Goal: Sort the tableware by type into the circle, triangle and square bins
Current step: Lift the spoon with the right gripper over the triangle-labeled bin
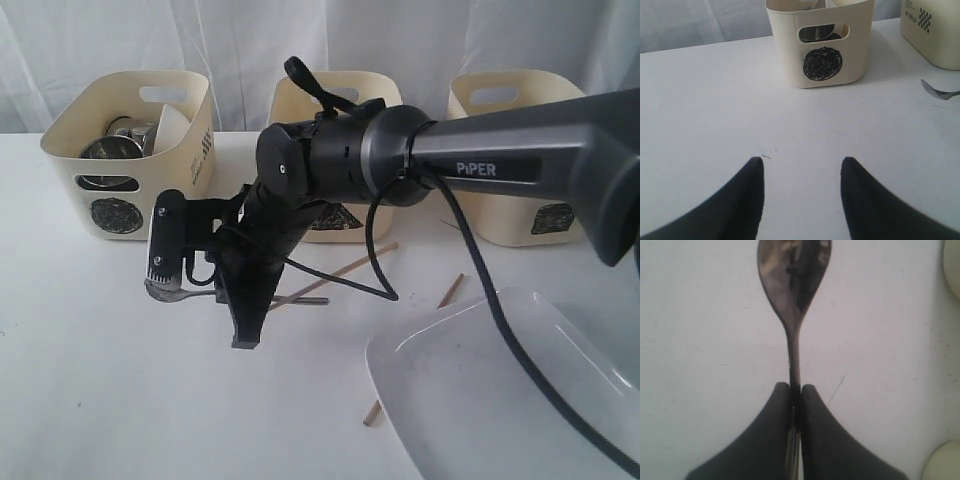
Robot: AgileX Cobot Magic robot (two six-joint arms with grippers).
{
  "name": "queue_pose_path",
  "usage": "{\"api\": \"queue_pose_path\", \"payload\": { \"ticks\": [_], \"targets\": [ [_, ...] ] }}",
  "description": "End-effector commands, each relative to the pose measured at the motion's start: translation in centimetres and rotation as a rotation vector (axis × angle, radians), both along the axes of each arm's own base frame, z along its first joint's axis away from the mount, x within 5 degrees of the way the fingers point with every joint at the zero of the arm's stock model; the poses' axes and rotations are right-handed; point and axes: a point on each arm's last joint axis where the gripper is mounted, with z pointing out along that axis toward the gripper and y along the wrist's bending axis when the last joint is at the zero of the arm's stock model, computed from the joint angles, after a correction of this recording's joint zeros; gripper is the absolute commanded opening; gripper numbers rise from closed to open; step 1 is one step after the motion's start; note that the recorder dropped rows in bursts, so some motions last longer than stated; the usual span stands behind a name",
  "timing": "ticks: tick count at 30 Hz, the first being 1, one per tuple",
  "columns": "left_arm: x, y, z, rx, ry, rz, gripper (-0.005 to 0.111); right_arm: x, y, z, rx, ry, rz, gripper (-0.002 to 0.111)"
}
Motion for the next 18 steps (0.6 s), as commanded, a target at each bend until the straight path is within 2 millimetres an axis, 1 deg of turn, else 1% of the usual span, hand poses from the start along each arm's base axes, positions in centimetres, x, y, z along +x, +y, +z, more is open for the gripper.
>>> {"api": "queue_pose_path", "payload": {
  "ticks": [1, 12, 18],
  "targets": [
    [0.0, 0.0, 0.0, -0.014, -0.007, 0.004, 0.052, -0.1, 0.4, 0.9, 0.046, -0.001, -0.055, 0.0],
    [0.0, 0.0, 0.0, -0.014, -0.007, 0.004, 0.052, -0.5, 0.8, 1.0, 0.127, 0.095, -0.167, 0.0],
    [0.0, 0.0, 0.0, -0.014, -0.007, 0.004, 0.052, -1.0, 1.7, 2.2, 0.213, 0.103, -0.19, 0.0]
  ]
}}
